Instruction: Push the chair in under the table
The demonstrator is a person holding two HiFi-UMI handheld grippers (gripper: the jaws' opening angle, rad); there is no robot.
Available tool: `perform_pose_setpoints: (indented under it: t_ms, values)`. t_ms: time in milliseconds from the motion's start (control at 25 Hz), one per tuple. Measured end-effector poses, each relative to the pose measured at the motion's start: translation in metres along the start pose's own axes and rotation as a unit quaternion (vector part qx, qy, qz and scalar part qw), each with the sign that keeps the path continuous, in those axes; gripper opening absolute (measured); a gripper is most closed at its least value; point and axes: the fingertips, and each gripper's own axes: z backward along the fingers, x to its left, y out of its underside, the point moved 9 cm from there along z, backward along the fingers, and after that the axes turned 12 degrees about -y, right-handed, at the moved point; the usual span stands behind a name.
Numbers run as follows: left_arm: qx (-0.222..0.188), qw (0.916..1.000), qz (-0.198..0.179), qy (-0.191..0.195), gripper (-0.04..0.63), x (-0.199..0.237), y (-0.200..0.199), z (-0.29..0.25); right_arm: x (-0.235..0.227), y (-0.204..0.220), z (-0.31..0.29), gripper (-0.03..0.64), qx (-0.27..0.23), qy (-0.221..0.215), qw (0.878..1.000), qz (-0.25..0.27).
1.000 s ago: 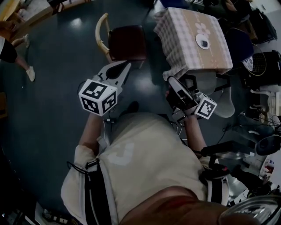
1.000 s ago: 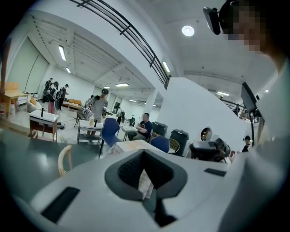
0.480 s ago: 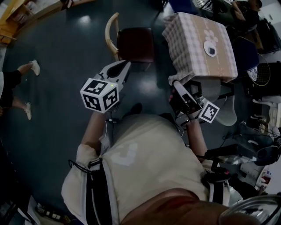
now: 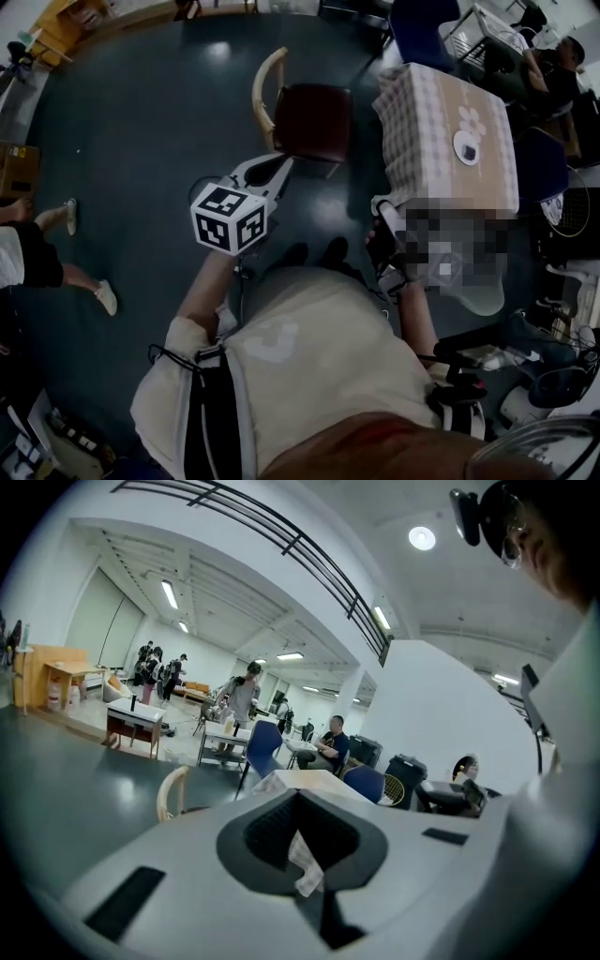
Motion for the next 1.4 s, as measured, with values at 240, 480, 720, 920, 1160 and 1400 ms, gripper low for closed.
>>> perform_pose_setpoints:
  t_ms: [240, 480, 720, 920, 1160, 1400]
  values:
    - [-0.032, 0.9992, -0.005, -0.023, 0.006, -0.034, -0.008, -0.014, -0.014, -0.032, 0.014, 0.011, 0.026, -0.054, 0.998, -0.023]
    - [-0.051, 0.9964, -0.014, -0.067, 0.006, -0.080, -0.022, -0.036, -0.025, -0.083, 0.020, 0.011, 0.068, -0.083, 0.993, -0.043]
    - [-0.054, 0.9898, -0.010, -0.131, 0.006, -0.099, -0.018, -0.020, -0.022, -0.099, -0.005, 0.012, 0.154, -0.141, 0.976, -0.066]
    - [-0.059, 0.9822, -0.003, -0.178, 0.006, -0.103, -0.020, 0.010, -0.011, -0.086, -0.037, 0.011, 0.223, -0.191, 0.951, -0.099]
    - [-0.056, 0.9732, 0.014, -0.222, 0.006, -0.103, -0.008, 0.037, -0.008, -0.064, -0.057, 0.012, 0.252, -0.217, 0.932, -0.147]
    - [-0.047, 0.9739, 0.022, -0.221, 0.006, -0.092, -0.015, 0.029, -0.017, -0.074, -0.066, 0.012, 0.231, -0.199, 0.937, -0.169]
